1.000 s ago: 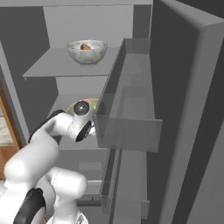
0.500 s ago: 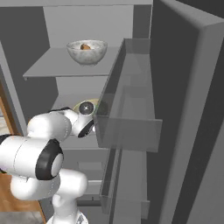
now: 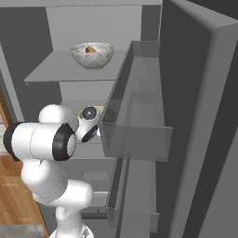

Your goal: Place the bowl with the corn and potato on the second highest shelf of the fridge. Place the bowl with the chicken drumstick and steak on the top shelf of the fridge.

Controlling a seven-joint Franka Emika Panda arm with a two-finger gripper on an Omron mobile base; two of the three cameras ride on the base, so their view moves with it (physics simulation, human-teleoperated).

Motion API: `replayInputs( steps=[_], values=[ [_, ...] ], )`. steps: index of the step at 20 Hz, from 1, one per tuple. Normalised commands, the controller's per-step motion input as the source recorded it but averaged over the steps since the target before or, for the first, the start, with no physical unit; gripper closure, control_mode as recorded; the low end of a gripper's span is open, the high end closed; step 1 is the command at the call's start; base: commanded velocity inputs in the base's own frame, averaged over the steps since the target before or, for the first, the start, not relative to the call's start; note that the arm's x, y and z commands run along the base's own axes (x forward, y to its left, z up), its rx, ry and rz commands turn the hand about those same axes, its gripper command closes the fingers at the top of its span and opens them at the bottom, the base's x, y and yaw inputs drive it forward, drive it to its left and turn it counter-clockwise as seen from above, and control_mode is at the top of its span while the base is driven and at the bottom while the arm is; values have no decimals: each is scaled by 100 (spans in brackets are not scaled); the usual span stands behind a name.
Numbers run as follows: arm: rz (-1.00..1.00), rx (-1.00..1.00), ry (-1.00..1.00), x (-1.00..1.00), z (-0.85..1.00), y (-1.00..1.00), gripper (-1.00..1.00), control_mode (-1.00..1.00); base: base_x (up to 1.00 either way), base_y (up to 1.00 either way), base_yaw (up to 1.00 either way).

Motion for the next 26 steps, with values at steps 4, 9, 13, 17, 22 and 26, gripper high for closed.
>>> replayInputs(
  steps=[4, 9, 13, 17, 22, 26],
  values=[
    [-7, -2, 0, 22, 10, 11, -100, -100, 0, 0, 0],
    [-1, 0, -6, -80, 96, 3, -100, -100, 0, 0, 0],
    [-3, -1, -19, -50, 100, 16, -100, -100, 0, 0, 0],
    [-5, -1, -20, -39, 100, 19, -100, -100, 0, 0, 0],
    [-5, 0, -9, -75, 100, 13, -100, -100, 0, 0, 0],
    [-2, 0, -1, -99, 100, 9, -100, -100, 0, 0, 0]
  ],
)
